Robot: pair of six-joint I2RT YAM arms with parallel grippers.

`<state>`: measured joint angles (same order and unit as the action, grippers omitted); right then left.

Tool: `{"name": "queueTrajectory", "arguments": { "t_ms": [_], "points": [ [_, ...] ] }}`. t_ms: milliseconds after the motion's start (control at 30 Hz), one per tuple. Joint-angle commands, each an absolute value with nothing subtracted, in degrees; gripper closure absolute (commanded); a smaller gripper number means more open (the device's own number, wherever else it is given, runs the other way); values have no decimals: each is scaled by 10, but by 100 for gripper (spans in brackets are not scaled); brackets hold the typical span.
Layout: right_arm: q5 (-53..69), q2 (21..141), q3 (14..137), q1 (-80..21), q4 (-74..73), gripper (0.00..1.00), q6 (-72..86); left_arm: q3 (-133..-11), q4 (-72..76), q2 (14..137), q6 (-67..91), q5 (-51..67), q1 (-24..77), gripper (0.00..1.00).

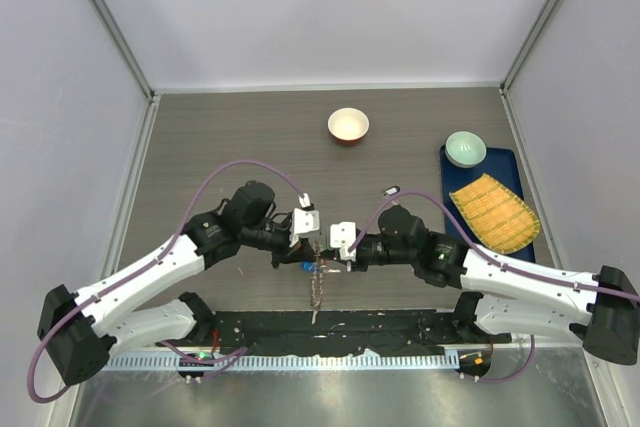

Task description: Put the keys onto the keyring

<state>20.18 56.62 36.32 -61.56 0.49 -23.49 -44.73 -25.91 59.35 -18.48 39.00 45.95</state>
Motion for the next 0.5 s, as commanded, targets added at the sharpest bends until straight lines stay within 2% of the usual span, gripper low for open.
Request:
{"name": "queueTrajectory", "arguments": {
  "t_ms": [0,467],
  "points": [
    [198,549,382,-618,35,99,-236,-420,-186,545,-122,373,458,100],
    [199,548,375,-618,36,99,-241,-331,-39,402,20,277,450,100]
  ]
}}
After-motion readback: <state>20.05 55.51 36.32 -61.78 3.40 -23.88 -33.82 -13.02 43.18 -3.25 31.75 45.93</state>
